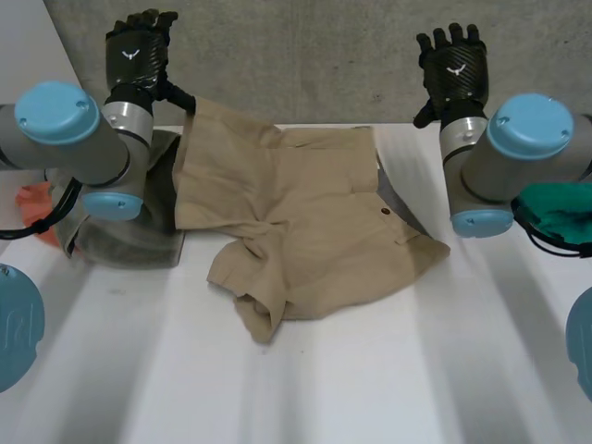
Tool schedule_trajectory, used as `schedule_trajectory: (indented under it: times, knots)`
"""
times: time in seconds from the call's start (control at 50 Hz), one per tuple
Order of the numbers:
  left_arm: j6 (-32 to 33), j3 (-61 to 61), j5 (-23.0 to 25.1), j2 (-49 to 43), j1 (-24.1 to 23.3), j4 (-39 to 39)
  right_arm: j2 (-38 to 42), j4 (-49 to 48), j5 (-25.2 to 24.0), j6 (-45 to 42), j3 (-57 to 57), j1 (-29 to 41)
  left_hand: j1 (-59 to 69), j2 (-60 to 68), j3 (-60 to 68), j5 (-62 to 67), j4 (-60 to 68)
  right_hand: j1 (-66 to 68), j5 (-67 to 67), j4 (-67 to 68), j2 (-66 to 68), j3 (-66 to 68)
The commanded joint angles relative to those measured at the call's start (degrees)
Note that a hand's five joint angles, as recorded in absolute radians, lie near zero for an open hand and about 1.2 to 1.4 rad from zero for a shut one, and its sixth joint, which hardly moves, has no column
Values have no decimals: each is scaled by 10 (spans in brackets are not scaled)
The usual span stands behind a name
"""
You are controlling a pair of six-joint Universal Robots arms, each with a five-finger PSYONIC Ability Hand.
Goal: Fold the laundry.
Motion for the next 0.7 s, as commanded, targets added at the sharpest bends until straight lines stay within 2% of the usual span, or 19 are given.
schedule_trajectory:
  times: [0.02,0.08,0.14,0.26,0.34,0.36,0.44,0.52,0.58,0.7]
  knots:
    - [3,-51,-48,74,-3,-97,-65,134,-45,29,5,-29,-7,-20,-21,-35,-17,-26,-27,-18,-19,-19]
    - [10,-132,-65,144,-15,-137,-118,209,-106,12,42,-44,-7,-20,-21,-35,-17,-26,-27,-18,-19,-19]
    - [27,-233,-57,222,-37,-176,-170,280,-164,-30,95,-62,-7,-20,-21,-35,-17,-26,-27,-18,-19,-19]
    - [68,-415,-16,342,-107,-246,-242,357,-211,-133,213,-89,104,92,90,76,95,-11,-12,-3,-4,-4]
    - [80,-530,-2,399,-172,-260,-262,379,-234,-191,294,-110,213,201,199,185,204,101,101,109,109,108]
    - [83,-563,-2,407,-200,-251,-263,379,-245,-209,326,-117,242,229,228,214,232,165,165,173,172,172]
    - [85,-613,-20,401,-266,-199,-252,350,-281,-230,385,-131,260,248,246,232,251,187,187,195,195,194]
    - [96,-625,-59,361,-302,-130,-224,285,-312,-230,418,-145,267,255,253,239,258,211,211,219,218,218]
    - [116,-612,-87,316,-304,-94,-197,239,-323,-225,425,-148,272,260,258,244,263,214,214,222,222,221]
    - [138,-576,-143,260,-295,-98,-159,189,-331,-211,419,-145,269,257,255,241,260,234,234,242,242,241]
